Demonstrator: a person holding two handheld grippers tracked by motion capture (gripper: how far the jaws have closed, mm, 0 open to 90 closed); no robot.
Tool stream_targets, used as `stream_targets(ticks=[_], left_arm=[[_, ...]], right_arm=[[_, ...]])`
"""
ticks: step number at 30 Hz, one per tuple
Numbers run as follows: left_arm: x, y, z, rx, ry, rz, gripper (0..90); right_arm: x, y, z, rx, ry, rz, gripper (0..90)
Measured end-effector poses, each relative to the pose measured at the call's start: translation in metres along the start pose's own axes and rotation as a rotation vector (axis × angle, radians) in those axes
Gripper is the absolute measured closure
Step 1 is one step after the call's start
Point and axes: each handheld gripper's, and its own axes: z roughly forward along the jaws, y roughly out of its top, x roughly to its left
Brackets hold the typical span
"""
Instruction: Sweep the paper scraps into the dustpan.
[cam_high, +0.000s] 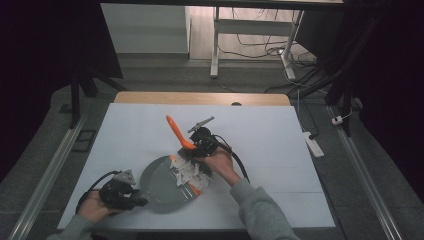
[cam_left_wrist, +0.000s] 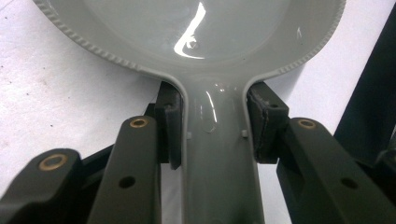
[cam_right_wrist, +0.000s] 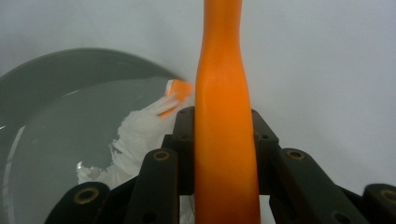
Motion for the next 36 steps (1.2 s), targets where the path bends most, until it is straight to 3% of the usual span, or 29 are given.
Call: stream_targets(ticks=[2,6,16,19,24,29,36], left_arm=[[0.000,0.000,0.000,0.000,0.001,-0.001,61.7],[0.000,0.000,0.000,0.000,0.002,0.000,61.7],[0.000,0.000,0.000,-0.001,0.004,0.001,61.7],[0.000,0.000,0.000,-0.001,0.004,0.001,61.7],[0.000,0.000,0.000,-0.001,0.003,0.001,61.7],[0.000,0.000,0.000,0.000,0.000,0.001,61.7],[0.000,0.000,0.000,-0.001,0.001,0.000,61.7]], right_arm=[[0.006,0.000,-0.002,-0.006,0.033,-0.005,70.8],[0.009,0.002,-0.012,-0.038,0.028,-0.011,70.8],[-0.007,-0.002,-0.036,-0.109,-0.022,0.026,70.8],[-0.011,-0.001,-0.039,-0.117,-0.073,0.026,70.7],[-0.019,0.002,-0.029,-0.082,-0.118,0.021,70.8],[-0.018,0.002,-0.011,-0.030,-0.098,0.020,70.7],[-0.002,0.007,0.005,0.011,-0.055,-0.008,70.8]])
